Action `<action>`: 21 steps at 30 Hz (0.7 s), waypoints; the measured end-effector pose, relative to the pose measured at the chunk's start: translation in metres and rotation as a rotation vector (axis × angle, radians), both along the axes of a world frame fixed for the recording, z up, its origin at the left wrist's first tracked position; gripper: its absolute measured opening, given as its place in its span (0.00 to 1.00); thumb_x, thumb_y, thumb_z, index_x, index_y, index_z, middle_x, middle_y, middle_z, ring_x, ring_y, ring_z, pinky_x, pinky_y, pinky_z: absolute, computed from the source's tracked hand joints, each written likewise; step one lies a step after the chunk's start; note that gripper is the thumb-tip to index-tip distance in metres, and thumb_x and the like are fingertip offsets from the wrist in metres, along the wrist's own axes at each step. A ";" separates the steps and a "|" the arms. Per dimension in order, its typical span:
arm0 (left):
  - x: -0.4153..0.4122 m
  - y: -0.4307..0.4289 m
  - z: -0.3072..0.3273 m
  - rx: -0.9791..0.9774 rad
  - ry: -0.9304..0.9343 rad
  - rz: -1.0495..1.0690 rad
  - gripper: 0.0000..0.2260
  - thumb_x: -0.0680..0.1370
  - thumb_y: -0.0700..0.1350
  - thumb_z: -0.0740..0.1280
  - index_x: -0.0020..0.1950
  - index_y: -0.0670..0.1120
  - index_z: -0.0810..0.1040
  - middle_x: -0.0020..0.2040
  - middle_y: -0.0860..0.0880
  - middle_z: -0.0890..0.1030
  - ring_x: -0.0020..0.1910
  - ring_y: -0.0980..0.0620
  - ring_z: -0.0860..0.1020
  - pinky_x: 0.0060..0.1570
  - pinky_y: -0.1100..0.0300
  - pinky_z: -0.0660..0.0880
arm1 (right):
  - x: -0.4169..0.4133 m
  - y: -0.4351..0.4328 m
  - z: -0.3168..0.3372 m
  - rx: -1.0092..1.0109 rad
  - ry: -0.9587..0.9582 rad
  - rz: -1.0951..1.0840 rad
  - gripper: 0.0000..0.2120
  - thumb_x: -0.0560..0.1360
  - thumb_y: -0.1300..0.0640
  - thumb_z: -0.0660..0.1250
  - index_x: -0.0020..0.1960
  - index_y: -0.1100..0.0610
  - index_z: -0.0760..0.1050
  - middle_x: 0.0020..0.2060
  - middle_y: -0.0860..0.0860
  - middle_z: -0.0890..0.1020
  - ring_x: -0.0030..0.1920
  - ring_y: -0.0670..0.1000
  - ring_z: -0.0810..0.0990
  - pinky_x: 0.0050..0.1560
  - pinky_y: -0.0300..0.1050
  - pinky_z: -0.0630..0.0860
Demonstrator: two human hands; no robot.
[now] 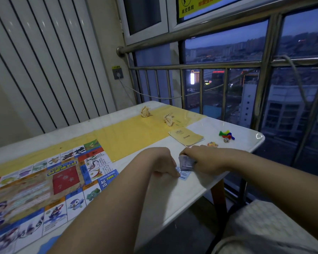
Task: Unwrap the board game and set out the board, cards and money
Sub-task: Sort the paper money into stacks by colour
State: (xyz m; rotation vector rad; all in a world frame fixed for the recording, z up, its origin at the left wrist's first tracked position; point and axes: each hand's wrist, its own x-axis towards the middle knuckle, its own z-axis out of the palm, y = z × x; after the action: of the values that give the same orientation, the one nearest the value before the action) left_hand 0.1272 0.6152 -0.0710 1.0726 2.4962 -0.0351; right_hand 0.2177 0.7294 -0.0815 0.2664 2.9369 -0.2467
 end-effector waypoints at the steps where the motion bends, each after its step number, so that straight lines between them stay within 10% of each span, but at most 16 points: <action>1: -0.001 -0.001 -0.001 0.002 0.000 -0.003 0.13 0.75 0.53 0.68 0.57 0.49 0.79 0.48 0.45 0.81 0.35 0.49 0.74 0.37 0.62 0.70 | 0.002 0.000 0.000 -0.026 0.024 -0.002 0.21 0.79 0.60 0.60 0.70 0.52 0.62 0.63 0.55 0.72 0.60 0.54 0.72 0.56 0.46 0.68; 7: -0.002 0.000 -0.003 0.077 -0.035 -0.033 0.27 0.74 0.50 0.70 0.71 0.48 0.67 0.63 0.47 0.75 0.49 0.47 0.81 0.49 0.58 0.77 | 0.010 0.005 0.004 -0.183 0.136 -0.070 0.25 0.77 0.61 0.63 0.72 0.51 0.61 0.65 0.51 0.73 0.61 0.48 0.73 0.53 0.36 0.68; 15: 0.002 0.001 0.006 -0.028 0.022 -0.111 0.18 0.77 0.52 0.67 0.66 0.49 0.73 0.51 0.49 0.77 0.39 0.52 0.78 0.37 0.63 0.72 | 0.019 0.013 0.023 -0.212 0.224 -0.070 0.18 0.76 0.60 0.66 0.65 0.52 0.70 0.59 0.50 0.76 0.49 0.45 0.74 0.42 0.32 0.71; 21: 0.000 -0.025 -0.019 0.596 0.009 0.039 0.04 0.76 0.39 0.63 0.44 0.43 0.77 0.38 0.48 0.76 0.39 0.49 0.73 0.33 0.60 0.66 | 0.030 0.001 0.022 -0.289 0.262 0.023 0.21 0.76 0.59 0.66 0.67 0.47 0.68 0.56 0.45 0.76 0.50 0.42 0.74 0.44 0.30 0.72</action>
State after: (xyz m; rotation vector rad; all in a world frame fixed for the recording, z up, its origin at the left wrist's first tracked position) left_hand 0.1270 0.5905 -0.0895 1.2338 2.5970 0.7569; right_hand 0.2474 0.7301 -0.0593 0.1682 3.0998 -0.7466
